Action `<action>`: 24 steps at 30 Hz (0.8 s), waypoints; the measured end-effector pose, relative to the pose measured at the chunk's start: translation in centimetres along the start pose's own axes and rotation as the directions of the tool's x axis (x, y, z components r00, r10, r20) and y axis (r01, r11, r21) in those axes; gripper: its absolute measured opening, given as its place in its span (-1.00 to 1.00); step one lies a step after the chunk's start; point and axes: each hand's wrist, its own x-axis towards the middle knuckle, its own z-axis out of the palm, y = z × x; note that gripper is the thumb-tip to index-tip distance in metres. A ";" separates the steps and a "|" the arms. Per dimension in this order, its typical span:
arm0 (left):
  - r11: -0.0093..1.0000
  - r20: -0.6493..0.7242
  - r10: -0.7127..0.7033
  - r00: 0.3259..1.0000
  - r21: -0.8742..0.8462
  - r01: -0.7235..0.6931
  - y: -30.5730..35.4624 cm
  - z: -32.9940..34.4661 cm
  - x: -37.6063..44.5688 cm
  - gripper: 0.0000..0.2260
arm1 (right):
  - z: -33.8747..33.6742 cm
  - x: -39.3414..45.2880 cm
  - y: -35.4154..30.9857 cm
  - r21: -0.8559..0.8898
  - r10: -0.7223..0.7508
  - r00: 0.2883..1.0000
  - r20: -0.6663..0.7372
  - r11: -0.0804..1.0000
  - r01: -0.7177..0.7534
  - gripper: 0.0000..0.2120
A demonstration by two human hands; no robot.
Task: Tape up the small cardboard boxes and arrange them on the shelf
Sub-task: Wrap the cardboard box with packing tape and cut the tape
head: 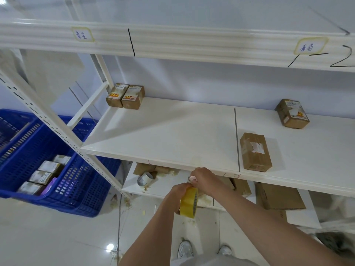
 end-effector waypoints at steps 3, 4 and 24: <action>1.000 0.005 -0.005 1.000 -0.002 0.005 0.0 0.0 0.3 -0.59 | 0.0 -0.1 -0.1 -0.004 0.003 1.000 -0.011 1.000 -0.003 -0.74; 1.000 0.008 -0.006 1.000 -0.002 0.006 0.0 -0.1 0.4 -0.59 | 0.0 -0.1 0.0 -0.013 0.013 1.000 -0.013 1.000 -0.014 -0.74; 0.921 0.047 0.284 0.958 -0.293 -0.259 0.9 -2.0 0.7 -0.82 | -5.3 0.7 4.7 0.435 0.251 0.857 -0.450 0.900 -0.035 -0.92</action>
